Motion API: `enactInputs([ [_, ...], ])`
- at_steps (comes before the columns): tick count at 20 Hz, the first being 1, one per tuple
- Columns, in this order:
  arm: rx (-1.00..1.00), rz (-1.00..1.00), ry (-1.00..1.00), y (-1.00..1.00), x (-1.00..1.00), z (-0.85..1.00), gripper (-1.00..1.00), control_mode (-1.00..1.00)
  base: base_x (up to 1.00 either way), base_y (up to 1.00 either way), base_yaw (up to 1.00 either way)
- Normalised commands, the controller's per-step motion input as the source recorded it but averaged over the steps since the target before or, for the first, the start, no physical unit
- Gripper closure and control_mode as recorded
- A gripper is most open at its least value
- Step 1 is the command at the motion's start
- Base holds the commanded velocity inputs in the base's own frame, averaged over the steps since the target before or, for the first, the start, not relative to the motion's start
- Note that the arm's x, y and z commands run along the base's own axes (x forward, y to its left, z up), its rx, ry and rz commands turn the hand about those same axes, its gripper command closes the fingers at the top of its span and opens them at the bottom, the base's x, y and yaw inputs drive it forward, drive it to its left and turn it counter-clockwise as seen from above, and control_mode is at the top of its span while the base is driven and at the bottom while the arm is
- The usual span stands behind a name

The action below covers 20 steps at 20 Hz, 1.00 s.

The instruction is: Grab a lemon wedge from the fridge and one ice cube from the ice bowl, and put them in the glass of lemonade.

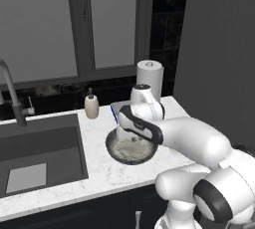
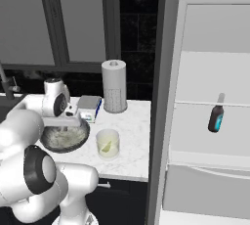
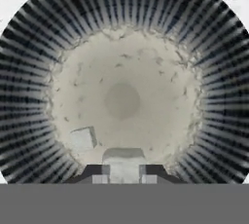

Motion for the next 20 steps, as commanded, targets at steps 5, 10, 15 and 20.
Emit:
enactInputs([
  [5,-0.24,0.00,0.08,-0.47,-0.03,0.57,1.00,-1.00,0.00,0.00,0.00],
  [10,-0.11,0.00,0.05,-0.85,-0.01,0.45,1.00,-1.00,0.00,0.00,0.00],
  [15,0.00,-0.07,0.00,-1.00,-0.10,0.03,1.00,-1.00,0.00,0.00,0.00],
  [20,0.08,-0.07,-0.01,-0.91,-0.01,0.00,1.00,-1.00,0.00,0.00,0.00],
])
